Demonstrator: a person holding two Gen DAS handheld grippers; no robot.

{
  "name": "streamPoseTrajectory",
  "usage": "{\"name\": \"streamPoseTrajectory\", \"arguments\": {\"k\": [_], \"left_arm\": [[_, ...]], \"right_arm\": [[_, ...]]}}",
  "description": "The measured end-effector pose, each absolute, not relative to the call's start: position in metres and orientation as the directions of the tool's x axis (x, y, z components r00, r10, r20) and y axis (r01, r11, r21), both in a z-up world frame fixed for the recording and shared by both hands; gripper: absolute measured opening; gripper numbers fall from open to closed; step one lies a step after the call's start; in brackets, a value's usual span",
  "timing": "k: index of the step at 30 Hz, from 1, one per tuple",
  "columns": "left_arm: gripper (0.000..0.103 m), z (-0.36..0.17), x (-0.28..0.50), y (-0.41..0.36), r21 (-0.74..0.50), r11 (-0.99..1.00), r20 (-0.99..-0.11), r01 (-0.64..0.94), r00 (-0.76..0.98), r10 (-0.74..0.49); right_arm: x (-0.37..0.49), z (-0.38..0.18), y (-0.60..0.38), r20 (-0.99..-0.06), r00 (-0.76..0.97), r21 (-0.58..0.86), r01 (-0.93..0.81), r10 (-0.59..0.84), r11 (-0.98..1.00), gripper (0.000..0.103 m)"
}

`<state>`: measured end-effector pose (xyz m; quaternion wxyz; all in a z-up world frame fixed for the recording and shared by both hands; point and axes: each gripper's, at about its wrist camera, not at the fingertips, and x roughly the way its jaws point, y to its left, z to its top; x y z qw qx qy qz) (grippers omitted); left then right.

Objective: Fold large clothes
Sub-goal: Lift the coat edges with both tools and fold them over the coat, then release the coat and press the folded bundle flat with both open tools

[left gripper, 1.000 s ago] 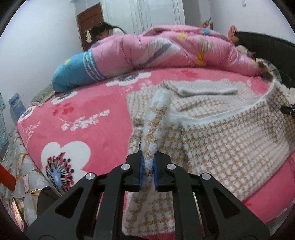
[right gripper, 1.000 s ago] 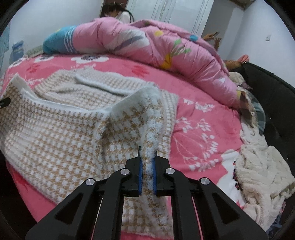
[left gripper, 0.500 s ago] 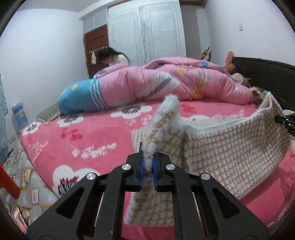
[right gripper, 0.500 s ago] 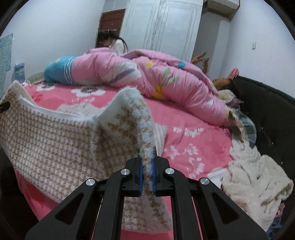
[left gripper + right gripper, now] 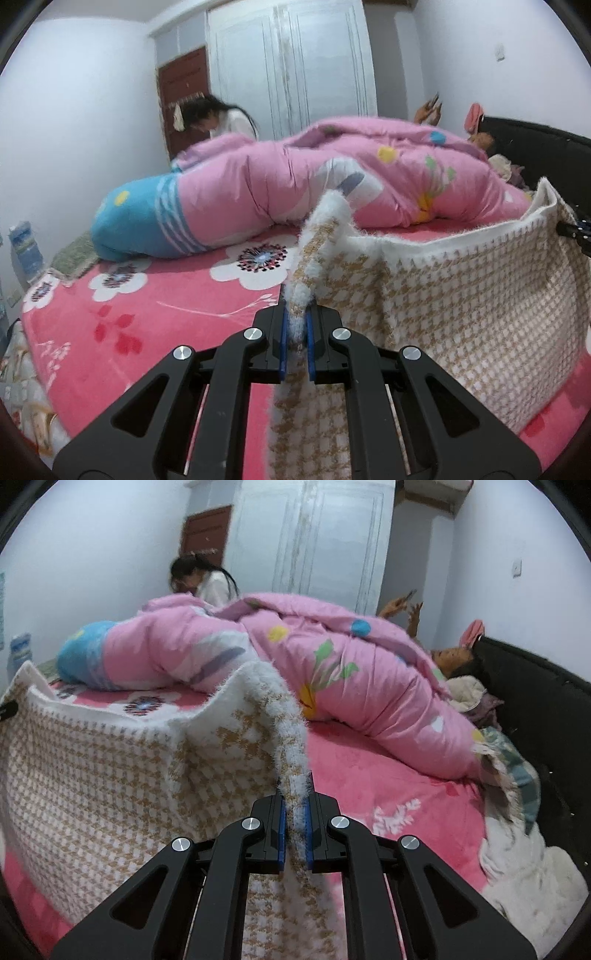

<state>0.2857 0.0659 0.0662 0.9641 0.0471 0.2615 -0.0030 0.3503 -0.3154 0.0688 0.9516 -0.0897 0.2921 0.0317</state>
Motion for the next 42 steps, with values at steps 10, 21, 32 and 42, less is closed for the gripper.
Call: {"name": "streamPoseTrajectory", "arguments": {"k": [10,21,32,42], "left_arm": [[0.039,-0.047,0.405,0.107,-0.105,0.994,-0.792,-0.009,0.606,-0.078],[0.062,-0.049,0.448,0.078,-0.231,0.970,-0.828,0.077,0.507,-0.238],[0.068,0.001,0.370,0.106,-0.261,0.964,-0.714,0.044,0.664,-0.223],[0.089,-0.070,0.290,-0.015,-0.043,0.958,-0.830,0.284,0.524,-0.193]], "right_arm": [[0.452,-0.039,-0.341,-0.813,0.583,-0.005,-0.010,0.002,1.000,0.034],[0.494,-0.056,-0.305,-0.813,0.505,0.294,-0.073,0.289,0.953,0.051],[0.411,-0.015,-0.384,-0.760,0.639,0.278,0.156,0.118,0.948,0.059],[0.298,-0.072,-0.279,-0.831,0.552,-0.052,-0.194,0.065,0.980,0.082]]}}
